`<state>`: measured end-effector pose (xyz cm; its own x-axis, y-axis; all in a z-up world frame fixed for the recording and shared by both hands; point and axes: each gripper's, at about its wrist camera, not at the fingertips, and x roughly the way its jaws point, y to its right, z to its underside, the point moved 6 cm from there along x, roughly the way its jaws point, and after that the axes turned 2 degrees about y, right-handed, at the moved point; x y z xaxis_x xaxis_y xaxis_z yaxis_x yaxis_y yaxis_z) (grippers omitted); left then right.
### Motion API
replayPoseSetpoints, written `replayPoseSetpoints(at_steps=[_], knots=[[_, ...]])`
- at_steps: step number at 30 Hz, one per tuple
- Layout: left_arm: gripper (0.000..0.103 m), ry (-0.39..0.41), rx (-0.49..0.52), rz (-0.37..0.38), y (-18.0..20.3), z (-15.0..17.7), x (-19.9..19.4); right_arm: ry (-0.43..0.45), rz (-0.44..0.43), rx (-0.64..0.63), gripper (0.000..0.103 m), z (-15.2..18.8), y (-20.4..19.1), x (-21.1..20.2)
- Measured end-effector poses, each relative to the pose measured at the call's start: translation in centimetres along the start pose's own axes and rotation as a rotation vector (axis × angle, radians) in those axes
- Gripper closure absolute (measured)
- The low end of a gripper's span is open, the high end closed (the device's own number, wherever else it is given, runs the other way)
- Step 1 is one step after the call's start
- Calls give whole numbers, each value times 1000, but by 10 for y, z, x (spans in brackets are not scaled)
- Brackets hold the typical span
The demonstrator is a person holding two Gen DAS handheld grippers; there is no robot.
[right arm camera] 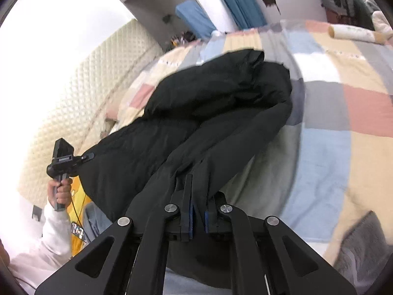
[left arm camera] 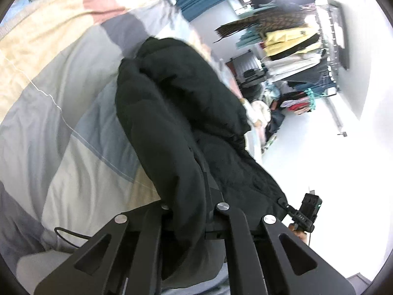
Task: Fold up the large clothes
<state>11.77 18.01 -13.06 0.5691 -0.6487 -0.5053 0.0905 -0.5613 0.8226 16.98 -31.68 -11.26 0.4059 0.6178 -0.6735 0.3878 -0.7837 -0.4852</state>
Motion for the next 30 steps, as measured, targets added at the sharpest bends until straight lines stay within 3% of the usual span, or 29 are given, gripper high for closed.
replayPoseSetpoints(at_steps=[6,9,12,18,24,30], knots=[[98,34,7,20,19,24,-24,92,-30,43,100,25,-14,-37],[98,40,-60,36,27,45,-40,134,-52,75,100,40,-23,-59],[98,68,-22,28,51,56,-51,175,-59,103,100,52,-33,-85],[98,50,-46,34,53,71,-65,262,-59,118,100,59,-47,-133],[98,53,-107,50,40,45,-57,279,-67,154,100,41,-37,-121],[97,79,-105,49,44,10,-44,332,-51,203,100,-13,-16,-94]])
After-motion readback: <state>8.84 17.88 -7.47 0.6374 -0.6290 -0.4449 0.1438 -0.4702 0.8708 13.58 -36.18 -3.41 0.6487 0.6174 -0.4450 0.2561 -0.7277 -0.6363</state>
